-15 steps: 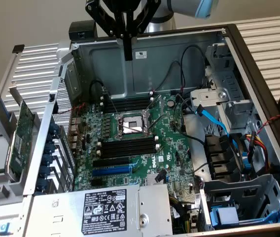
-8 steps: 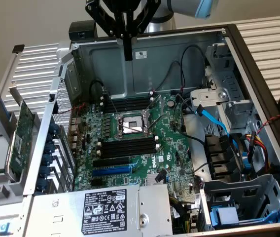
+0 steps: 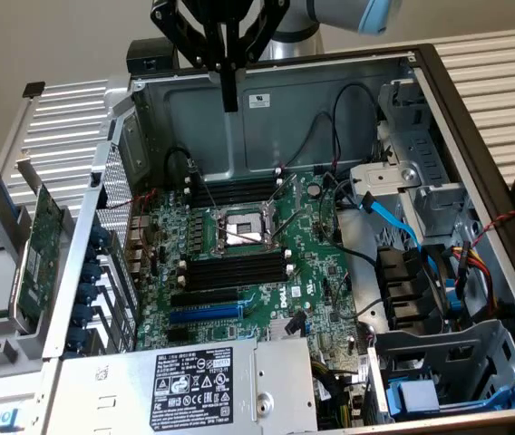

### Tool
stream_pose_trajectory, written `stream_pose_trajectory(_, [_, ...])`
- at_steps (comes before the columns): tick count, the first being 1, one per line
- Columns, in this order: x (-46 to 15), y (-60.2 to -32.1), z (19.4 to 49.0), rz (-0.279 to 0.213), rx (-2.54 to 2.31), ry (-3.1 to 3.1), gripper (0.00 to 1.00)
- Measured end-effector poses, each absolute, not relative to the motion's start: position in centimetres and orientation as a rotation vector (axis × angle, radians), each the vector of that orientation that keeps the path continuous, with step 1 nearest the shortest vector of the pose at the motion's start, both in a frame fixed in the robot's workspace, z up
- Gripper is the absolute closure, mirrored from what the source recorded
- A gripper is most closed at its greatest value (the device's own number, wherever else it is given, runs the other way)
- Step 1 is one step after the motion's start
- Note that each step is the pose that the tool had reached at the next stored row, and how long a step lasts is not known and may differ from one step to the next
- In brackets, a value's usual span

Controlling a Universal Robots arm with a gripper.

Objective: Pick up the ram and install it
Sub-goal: 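Reach for the ram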

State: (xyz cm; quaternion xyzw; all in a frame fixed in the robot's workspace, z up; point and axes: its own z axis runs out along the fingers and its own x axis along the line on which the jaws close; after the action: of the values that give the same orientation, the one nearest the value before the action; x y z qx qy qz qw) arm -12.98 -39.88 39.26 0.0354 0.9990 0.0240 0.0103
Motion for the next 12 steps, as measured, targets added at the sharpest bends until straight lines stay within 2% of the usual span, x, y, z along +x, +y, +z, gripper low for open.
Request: stream_pose_trajectory(12, [-16.5,-40.0,39.3,0.075,0.110,3.118,0.89])
